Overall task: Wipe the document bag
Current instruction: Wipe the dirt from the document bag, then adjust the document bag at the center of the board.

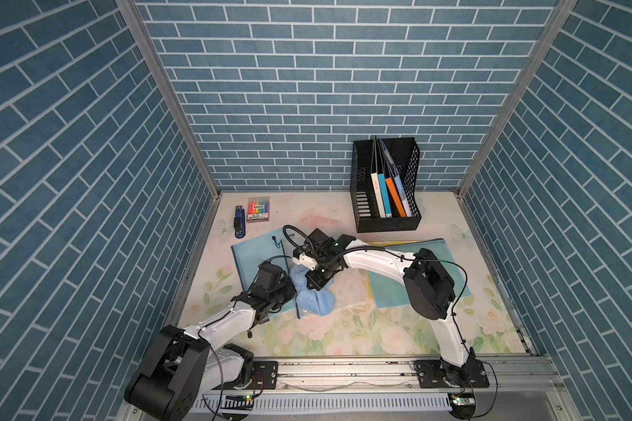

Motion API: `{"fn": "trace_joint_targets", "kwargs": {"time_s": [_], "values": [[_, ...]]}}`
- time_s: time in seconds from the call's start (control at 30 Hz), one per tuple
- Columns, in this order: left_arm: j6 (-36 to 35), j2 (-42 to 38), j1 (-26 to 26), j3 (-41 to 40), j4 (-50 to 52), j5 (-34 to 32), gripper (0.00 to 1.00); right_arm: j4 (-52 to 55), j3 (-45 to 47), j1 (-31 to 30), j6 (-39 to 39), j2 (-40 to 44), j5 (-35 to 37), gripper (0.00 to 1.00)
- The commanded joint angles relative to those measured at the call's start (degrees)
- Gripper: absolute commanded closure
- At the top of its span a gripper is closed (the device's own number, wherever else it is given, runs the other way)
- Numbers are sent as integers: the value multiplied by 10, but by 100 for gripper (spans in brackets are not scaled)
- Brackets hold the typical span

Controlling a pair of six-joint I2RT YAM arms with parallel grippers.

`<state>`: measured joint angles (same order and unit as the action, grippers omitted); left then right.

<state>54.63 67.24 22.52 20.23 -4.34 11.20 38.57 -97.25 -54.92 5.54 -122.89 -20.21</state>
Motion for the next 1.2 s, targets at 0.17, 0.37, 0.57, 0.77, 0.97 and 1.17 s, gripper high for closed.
{"fn": "trace_joint_targets", "kwargs": {"time_s": [0.17,0.37,0.57,0.77,0.97,1.17], "values": [[-59,-27,-5,50,87,-30,100,-18,50,104,18,52,87,89],[-136,-56,-15,160,228,-83,100,-51,68,116,7,128,88,88],[-232,-49,-24,341,402,-169,100,-69,76,137,40,179,83,88],[-338,32,-21,544,569,-211,100,-80,98,167,71,195,49,88],[-357,142,63,662,684,-301,100,-95,133,185,99,204,47,88],[-311,258,181,665,660,-352,100,-90,150,214,106,226,70,88]]}}
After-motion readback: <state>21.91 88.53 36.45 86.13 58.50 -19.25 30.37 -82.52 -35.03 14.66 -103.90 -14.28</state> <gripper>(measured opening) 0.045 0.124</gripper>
